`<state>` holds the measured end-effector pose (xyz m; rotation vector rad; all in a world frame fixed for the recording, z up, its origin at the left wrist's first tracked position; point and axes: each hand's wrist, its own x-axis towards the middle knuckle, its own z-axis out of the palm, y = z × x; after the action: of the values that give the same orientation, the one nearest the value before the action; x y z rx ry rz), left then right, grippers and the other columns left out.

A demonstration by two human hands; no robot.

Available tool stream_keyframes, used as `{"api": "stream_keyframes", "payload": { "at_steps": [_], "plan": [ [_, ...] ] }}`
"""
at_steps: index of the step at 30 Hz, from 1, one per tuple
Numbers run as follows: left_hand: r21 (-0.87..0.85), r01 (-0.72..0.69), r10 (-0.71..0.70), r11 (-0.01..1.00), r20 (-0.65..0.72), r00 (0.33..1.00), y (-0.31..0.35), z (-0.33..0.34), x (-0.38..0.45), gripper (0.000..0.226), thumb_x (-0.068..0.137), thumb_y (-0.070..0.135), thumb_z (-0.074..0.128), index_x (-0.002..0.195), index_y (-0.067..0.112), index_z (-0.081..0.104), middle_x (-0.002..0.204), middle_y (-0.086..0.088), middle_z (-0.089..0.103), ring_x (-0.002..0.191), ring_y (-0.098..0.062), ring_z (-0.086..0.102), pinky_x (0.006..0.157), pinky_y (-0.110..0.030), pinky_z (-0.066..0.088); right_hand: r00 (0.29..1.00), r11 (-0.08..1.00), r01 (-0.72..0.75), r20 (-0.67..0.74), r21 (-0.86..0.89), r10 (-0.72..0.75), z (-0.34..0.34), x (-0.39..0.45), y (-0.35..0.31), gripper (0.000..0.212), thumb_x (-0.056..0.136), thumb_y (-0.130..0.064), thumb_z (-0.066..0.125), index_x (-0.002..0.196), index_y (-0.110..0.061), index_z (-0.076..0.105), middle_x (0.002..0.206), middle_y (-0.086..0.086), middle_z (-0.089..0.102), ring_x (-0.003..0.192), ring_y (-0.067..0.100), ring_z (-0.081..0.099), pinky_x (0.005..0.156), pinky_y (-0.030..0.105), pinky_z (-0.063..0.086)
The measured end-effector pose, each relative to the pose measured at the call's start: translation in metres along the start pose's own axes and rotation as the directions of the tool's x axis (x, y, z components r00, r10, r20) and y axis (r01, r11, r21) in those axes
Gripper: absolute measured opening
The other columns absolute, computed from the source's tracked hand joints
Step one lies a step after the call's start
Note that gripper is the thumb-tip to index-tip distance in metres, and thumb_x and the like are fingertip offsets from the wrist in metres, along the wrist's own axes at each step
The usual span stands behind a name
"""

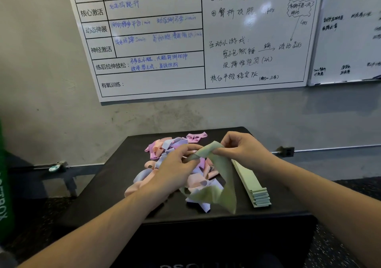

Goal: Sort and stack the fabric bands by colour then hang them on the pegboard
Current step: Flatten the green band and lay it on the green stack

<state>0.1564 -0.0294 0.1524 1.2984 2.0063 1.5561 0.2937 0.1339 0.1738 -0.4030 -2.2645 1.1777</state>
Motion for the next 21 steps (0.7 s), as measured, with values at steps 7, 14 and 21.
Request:
{"api": "stream_keyframes", "payload": {
  "at_steps": [7, 14, 21],
  "plan": [
    [0.105, 0.034, -0.035, 0.994, 0.008, 0.999, -0.001, 0.002, -0.002, 0.013, 0.093, 0.019, 0.069, 0.101, 0.029, 0.069, 0.085, 0.006, 0.070, 0.073, -0.006, 0.063, 0.074, -0.020, 0.052, 0.983, 0.934, -0.112, 0.176, 0.340, 0.054, -0.002, -0.013, -0.016, 0.009, 0.093, -0.015, 0.070, 0.093, -0.017, 0.078, 0.088, 0.001, 0.075, 0.076, 0.014, 0.068, 0.071, 0.027, 0.055],
    [-0.026, 0.024, -0.022, 0.999, 0.094, 0.995, 0.005, 0.013, -0.012, 0.017, 0.088, 0.045, 0.064, 0.096, 0.031, 0.067, 0.079, 0.012, 0.068, 0.080, -0.007, 0.065, 0.076, -0.025, 0.050, 0.995, 0.885, -0.102, 0.043, 0.454, 0.093, -0.002, -0.015, -0.026, 0.012, 0.089, -0.020, 0.073, 0.098, -0.012, 0.075, 0.088, 0.006, 0.070, 0.077, 0.017, 0.064, 0.072, 0.033, 0.050],
    [-0.202, 0.107, -0.082, 0.973, 0.129, 0.988, 0.017, 0.018, -0.017, 0.016, 0.103, 0.021, 0.054, 0.113, 0.024, 0.065, 0.092, 0.004, 0.072, 0.078, 0.000, 0.065, 0.060, -0.012, 0.051, 0.995, 0.875, -0.093, 0.011, 0.474, 0.100, -0.004, -0.018, -0.028, 0.020, 0.076, -0.030, 0.080, 0.091, -0.018, 0.073, 0.088, 0.007, 0.069, 0.081, 0.021, 0.062, 0.082, 0.043, 0.048]
  ]
}}
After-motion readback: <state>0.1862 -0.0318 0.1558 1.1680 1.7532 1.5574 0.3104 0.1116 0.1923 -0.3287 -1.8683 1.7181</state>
